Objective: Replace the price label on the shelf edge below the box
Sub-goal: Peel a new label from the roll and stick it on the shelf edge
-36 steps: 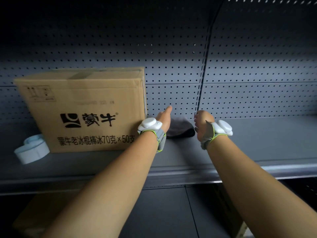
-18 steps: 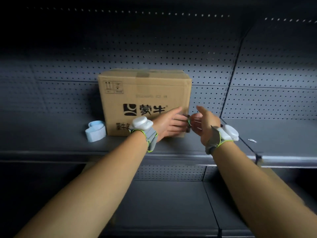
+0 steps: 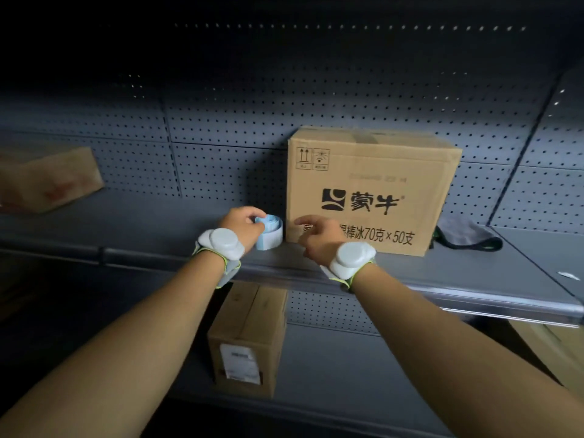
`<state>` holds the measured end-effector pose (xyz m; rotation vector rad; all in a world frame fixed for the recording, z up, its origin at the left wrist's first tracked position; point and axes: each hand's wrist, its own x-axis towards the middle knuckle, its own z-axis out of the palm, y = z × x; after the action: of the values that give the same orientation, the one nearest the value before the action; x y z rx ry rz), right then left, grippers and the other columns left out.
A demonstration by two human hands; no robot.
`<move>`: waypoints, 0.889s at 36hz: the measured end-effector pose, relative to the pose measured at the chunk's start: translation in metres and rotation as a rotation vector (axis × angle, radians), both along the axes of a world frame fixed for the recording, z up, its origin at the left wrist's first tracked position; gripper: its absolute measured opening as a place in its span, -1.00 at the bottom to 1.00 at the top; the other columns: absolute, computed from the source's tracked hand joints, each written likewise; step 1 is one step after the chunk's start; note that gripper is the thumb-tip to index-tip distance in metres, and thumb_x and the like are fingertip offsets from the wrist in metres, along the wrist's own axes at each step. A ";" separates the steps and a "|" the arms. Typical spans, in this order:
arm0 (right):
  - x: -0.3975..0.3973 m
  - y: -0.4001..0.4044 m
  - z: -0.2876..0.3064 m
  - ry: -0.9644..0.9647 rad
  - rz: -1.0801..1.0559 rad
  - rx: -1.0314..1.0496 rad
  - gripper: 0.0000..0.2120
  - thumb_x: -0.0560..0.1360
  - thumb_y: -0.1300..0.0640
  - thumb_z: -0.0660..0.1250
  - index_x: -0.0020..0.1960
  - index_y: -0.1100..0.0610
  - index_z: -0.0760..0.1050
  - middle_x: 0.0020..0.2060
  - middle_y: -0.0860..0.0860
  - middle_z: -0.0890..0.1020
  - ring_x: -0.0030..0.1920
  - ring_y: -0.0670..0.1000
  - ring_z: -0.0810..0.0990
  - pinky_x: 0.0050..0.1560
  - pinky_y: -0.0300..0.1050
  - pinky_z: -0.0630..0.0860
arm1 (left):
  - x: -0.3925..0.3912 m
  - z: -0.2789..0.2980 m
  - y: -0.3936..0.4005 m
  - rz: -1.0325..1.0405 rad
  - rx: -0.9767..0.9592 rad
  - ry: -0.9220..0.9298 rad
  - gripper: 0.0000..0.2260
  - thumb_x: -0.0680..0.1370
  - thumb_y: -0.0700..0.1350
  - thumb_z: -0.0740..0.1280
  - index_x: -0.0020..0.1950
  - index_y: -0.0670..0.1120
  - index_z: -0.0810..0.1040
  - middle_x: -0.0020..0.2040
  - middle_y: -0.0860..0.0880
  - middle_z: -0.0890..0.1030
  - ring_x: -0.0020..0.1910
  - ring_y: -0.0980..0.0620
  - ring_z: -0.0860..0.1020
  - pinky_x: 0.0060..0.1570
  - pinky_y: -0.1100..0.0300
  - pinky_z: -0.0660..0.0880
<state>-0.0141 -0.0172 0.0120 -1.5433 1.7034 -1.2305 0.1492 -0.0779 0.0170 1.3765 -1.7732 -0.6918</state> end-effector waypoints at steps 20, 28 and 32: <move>0.016 -0.055 -0.005 0.547 0.170 0.012 -0.83 0.50 0.12 0.32 0.09 0.06 0.54 -0.20 -0.02 0.55 -0.16 0.02 0.51 -0.21 -0.20 0.34 | 0.015 -0.016 -0.021 -0.118 0.064 -0.076 -0.77 0.32 0.03 0.55 -0.35 -0.03 0.56 -0.47 0.11 0.53 -0.41 0.11 0.46 -0.34 0.24 0.36; 0.021 -0.052 -0.003 0.446 0.252 -0.012 -0.88 0.51 0.22 0.34 -0.01 0.20 0.63 -0.19 0.05 0.58 -0.13 0.03 0.51 -0.10 -0.18 0.40 | 0.021 -0.018 -0.018 -0.156 0.019 -0.011 -0.80 0.36 -0.13 0.55 -0.11 -0.11 0.59 -0.37 -0.03 0.56 -0.38 0.06 0.47 -0.33 0.25 0.37; 0.021 -0.049 -0.005 0.381 0.208 -0.015 -0.85 0.51 0.25 0.30 0.03 0.22 0.62 -0.12 0.14 0.64 -0.12 0.05 0.53 0.00 -0.09 0.49 | 0.019 -0.020 -0.015 -0.145 -0.007 0.060 -0.81 0.39 -0.22 0.51 -0.07 -0.03 0.61 -0.26 -0.03 0.60 -0.27 0.05 0.55 -0.15 0.25 0.47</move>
<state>0.0070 -0.0664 0.0074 -2.0060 1.7023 -0.8872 0.1682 -0.0930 -0.0029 1.2178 -1.8388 -0.7951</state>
